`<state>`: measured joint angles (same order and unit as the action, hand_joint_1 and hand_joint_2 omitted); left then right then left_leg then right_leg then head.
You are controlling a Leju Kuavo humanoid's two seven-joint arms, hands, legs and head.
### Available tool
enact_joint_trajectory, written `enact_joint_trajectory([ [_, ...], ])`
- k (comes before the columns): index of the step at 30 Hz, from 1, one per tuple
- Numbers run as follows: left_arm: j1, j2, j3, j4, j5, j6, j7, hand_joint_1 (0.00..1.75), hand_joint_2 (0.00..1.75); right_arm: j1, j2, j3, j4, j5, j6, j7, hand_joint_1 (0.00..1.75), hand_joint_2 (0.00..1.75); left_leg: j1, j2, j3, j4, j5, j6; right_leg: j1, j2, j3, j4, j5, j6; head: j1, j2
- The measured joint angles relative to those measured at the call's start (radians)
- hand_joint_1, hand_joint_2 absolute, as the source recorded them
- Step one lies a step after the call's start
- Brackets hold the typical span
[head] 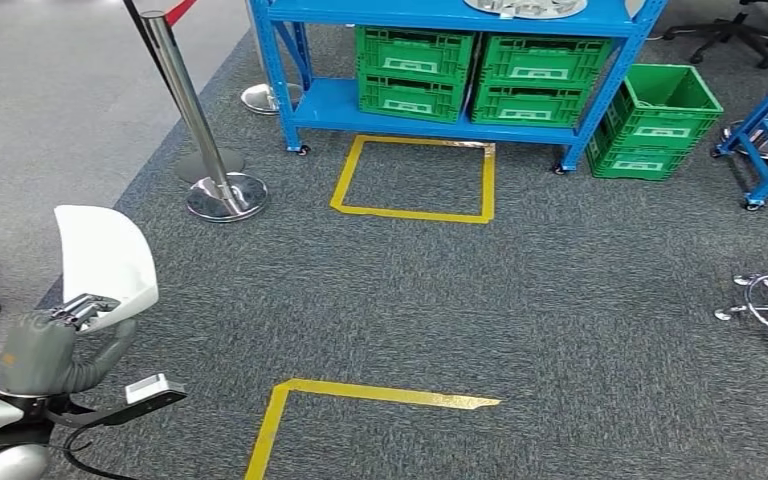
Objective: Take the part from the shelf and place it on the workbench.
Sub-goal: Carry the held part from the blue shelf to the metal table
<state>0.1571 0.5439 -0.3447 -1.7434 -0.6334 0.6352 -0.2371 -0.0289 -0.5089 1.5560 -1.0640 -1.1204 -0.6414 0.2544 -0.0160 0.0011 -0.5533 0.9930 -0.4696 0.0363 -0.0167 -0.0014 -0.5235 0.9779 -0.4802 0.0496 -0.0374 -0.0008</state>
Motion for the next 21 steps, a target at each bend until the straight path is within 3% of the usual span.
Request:
enact_joint_trajectory([
  [2, 0.0, 0.0, 0.002, 0.0, 0.0, 0.0, 0.001, 1.75, 1.75, 0.0, 0.0, 0.0, 0.0, 0.003, 0.0, 0.001, 0.0, 0.0, 0.002, -0.001, 0.009, -0.009, -0.009, 0.017, -0.001, -0.001, -0.013, 0.029, -0.006, 0.008, 0.001, 0.0],
  [4, -0.001, 0.0, 0.005, 0.0, 0.0, -0.001, 0.004, 1.75, 1.75, -0.001, 0.0, 0.0, 0.0, 0.006, 0.002, 0.002, 0.0, 0.0, 0.003, 0.0, 0.02, -0.012, -0.014, 0.028, -0.002, -0.001, -0.06, 0.11, -0.049, 0.007, 0.006, 0.0],
  [6, 0.0, -0.001, 0.006, 0.0, 0.0, -0.002, 0.007, 1.75, 1.75, -0.001, 0.0, 0.0, 0.0, 0.009, 0.004, 0.001, 0.0, 0.0, 0.001, 0.001, 0.023, -0.011, -0.018, 0.029, -0.001, 0.001, -0.139, 0.247, -0.107, 0.005, 0.01, 0.0],
  [7, 0.001, -0.001, 0.006, 0.0, 0.001, -0.003, 0.007, 1.75, 1.75, 0.0, 0.0, 0.0, 0.0, 0.009, 0.004, 0.001, 0.0, 0.0, 0.0, 0.001, 0.026, -0.011, -0.02, 0.028, -0.001, 0.001, -0.174, 0.298, -0.121, 0.006, 0.01, 0.0],
  [8, 0.002, -0.002, 0.006, 0.0, 0.001, -0.004, 0.008, 1.75, 1.75, 0.001, 0.0, 0.0, 0.0, 0.01, 0.005, 0.002, 0.0, 0.0, 0.0, 0.001, 0.032, -0.01, -0.023, 0.025, -0.002, 0.001, -0.191, 0.315, -0.115, 0.006, 0.01, 0.0],
  [9, 0.002, -0.002, 0.006, 0.0, 0.001, -0.004, 0.008, 1.75, 1.75, 0.003, 0.0, 0.001, 0.0, 0.01, 0.005, 0.004, 0.0, 0.0, 0.0, 0.0, 0.04, -0.01, -0.028, 0.021, -0.002, 0.0, -0.187, 0.29, -0.089, 0.005, 0.01, 0.0],
  [11, 0.003, -0.003, 0.006, 0.0, 0.001, -0.004, 0.008, 1.75, 1.75, 0.006, 0.0, 0.001, 0.0, 0.01, 0.006, 0.009, 0.0, 0.0, 0.0, 0.0, 0.062, -0.01, -0.042, 0.01, -0.002, -0.001, -0.133, 0.159, -0.007, 0.0, 0.011, 0.0],
  [12, 0.003, -0.003, 0.006, 0.0, 0.001, -0.005, 0.009, 1.75, 1.75, 0.006, 0.0, 0.002, 0.0, 0.009, 0.006, 0.011, 0.0, 0.0, 0.0, 0.001, 0.071, -0.008, -0.05, 0.004, 0.0, -0.002, -0.108, 0.096, 0.014, -0.004, 0.01, 0.0],
  [14, 0.002, -0.004, 0.006, 0.0, 0.001, -0.006, 0.012, 1.75, 1.75, 0.006, 0.0, 0.002, -0.001, 0.009, 0.007, 0.005, 0.0, 0.0, 0.0, 0.001, 0.079, -0.005, -0.062, -0.009, 0.006, -0.003, -0.079, 0.039, 0.02, -0.019, 0.008, 0.0],
  [16, 0.001, -0.004, 0.007, 0.0, 0.001, -0.008, 0.017, 1.75, 1.75, 0.007, -0.001, 0.002, -0.002, 0.008, 0.007, -0.003, 0.0, 0.0, 0.002, 0.002, 0.076, 0.008, -0.06, -0.022, 0.01, -0.002, -0.065, 0.034, 0.015, -0.033, 0.007, 0.0],
  [17, 0.001, -0.005, 0.007, 0.0, 0.001, -0.009, 0.021, 1.75, 1.75, 0.008, -0.001, 0.002, -0.003, 0.007, 0.006, -0.004, 0.0, 0.0, 0.004, 0.002, 0.063, 0.036, -0.048, -0.028, 0.009, -0.001, -0.057, 0.029, 0.016, -0.038, 0.007, 0.0],
  [19, 0.0, -0.005, 0.009, -0.001, 0.004, -0.016, 0.031, 1.75, 1.75, 0.008, -0.003, 0.002, -0.003, 0.006, 0.004, -0.003, 0.0, 0.0, 0.008, 0.001, -0.006, 0.146, -0.03, -0.041, 0.004, -0.001, -0.037, 0.018, 0.011, -0.047, 0.004, 0.0],
  [20, 0.0, -0.006, 0.01, -0.001, 0.008, -0.022, 0.036, 1.75, 1.75, 0.008, -0.003, 0.002, -0.004, 0.005, 0.003, -0.003, 0.0, 0.0, 0.011, 0.001, -0.051, 0.209, -0.041, -0.047, 0.004, -0.001, -0.027, 0.015, 0.005, -0.051, 0.003, 0.0],
  [21, 0.0, -0.007, 0.01, -0.001, 0.015, -0.029, 0.04, 1.75, 1.75, 0.007, -0.003, 0.002, -0.004, 0.004, 0.001, -0.003, 0.0, 0.0, 0.015, 0.001, -0.091, 0.258, -0.07, -0.052, 0.004, 0.0, -0.018, 0.013, -0.003, -0.055, 0.002, 0.0],
])
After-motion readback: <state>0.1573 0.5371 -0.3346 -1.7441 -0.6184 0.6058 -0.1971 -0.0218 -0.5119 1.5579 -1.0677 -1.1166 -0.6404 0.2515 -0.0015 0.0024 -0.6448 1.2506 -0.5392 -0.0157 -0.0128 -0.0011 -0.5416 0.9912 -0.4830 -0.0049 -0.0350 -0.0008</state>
